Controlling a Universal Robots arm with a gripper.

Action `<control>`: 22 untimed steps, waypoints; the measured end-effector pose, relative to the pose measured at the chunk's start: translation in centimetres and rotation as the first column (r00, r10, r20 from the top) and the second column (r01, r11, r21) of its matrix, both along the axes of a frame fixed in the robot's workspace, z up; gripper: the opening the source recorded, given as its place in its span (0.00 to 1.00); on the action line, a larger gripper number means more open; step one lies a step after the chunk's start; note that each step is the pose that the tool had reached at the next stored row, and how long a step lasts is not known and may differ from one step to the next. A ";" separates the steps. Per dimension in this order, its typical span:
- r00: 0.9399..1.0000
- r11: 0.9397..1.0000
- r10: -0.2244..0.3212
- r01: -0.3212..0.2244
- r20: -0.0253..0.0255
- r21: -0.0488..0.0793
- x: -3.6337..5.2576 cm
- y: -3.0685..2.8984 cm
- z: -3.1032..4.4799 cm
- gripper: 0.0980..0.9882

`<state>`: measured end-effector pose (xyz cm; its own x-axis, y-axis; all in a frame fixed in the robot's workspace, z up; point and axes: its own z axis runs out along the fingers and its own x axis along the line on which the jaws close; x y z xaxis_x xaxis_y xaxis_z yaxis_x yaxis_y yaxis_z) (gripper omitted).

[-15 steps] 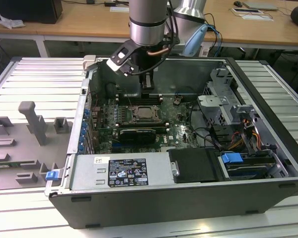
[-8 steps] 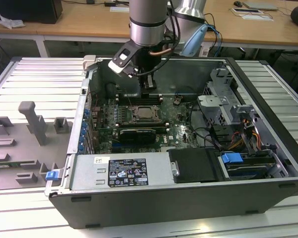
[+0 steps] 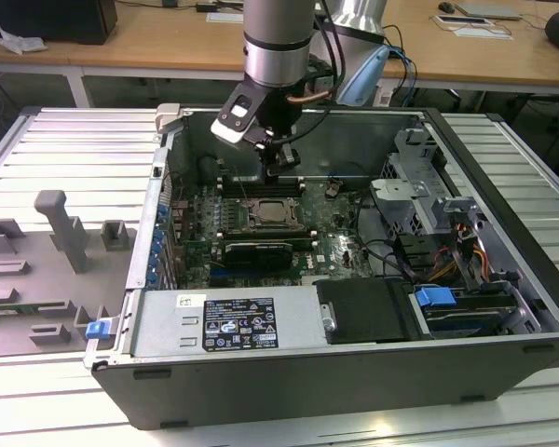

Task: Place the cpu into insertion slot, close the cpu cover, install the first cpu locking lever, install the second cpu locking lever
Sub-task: 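Install the first cpu locking lever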

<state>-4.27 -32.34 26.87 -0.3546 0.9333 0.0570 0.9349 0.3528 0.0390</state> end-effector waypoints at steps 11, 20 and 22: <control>0.975 0.975 0.221 -0.221 0.000 0.000 0.00 0.00 0.00 0.01; 0.917 0.917 0.400 -0.400 0.000 0.000 0.00 0.00 0.00 0.01; 0.892 0.892 0.452 -0.452 0.001 0.000 0.00 0.00 -0.01 0.01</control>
<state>-4.26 -32.33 26.86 -0.7381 0.6723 0.0566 0.6745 0.7372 0.0394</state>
